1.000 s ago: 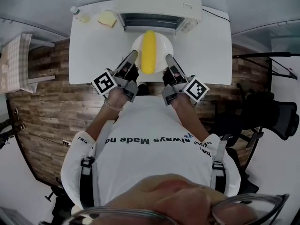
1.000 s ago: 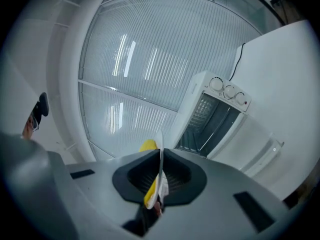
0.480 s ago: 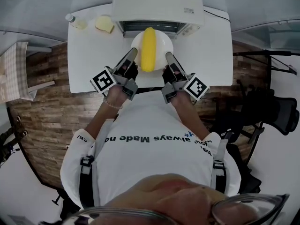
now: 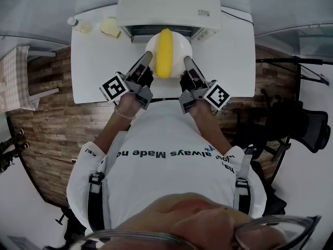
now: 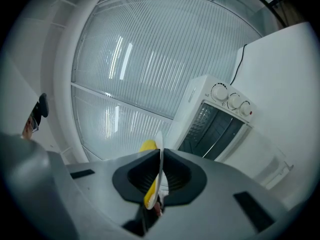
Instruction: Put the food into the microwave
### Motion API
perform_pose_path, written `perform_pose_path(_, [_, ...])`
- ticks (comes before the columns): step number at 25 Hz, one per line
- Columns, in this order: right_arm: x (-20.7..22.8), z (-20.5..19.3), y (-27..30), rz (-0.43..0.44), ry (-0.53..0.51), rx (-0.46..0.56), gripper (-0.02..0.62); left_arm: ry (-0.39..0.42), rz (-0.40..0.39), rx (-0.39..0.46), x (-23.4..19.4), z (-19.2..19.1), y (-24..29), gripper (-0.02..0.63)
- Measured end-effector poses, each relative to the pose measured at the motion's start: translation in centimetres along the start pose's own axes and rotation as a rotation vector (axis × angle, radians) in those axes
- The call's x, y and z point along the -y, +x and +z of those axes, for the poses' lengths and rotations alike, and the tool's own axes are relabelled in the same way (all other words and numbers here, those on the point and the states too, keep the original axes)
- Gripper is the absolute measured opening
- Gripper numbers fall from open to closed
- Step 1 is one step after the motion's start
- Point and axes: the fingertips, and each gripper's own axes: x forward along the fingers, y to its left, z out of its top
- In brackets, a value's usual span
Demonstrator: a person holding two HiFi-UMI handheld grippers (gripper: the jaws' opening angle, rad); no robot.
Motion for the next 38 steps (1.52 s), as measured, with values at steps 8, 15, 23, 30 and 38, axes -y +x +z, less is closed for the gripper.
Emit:
perform_pose_path(8, [0.8,2.7,-0.3,0.013,-0.005,-0.029,0.023,-0.030,-0.008,0.044,0.7,-1.2,2.3,0.017])
perform_pose_path(15, [0.9,3.2,0.0,0.020,0.005,-0.034,0.023,-0.031,0.003,0.055,0.8,-1.3,2.7,0.017])
perform_pose_path(23, [1.1,3.3,0.0,0.021,0.010,-0.039,0.023,-0.025,0.007,0.058,0.7,-1.3,2.8,0.017])
perform_pose_path(30, [1.9,2.9,-0.2,0.002,0.019,-0.044,0.023,-0.043,0.021,0.050,0.0,-1.8,2.6,0.017])
perform_pose_path(38, [3.2,2.1,-0.6,-0.021,0.034,-0.067,0.023,-0.048,0.053,0.034,-1.4,-2.6,2.2,0.017])
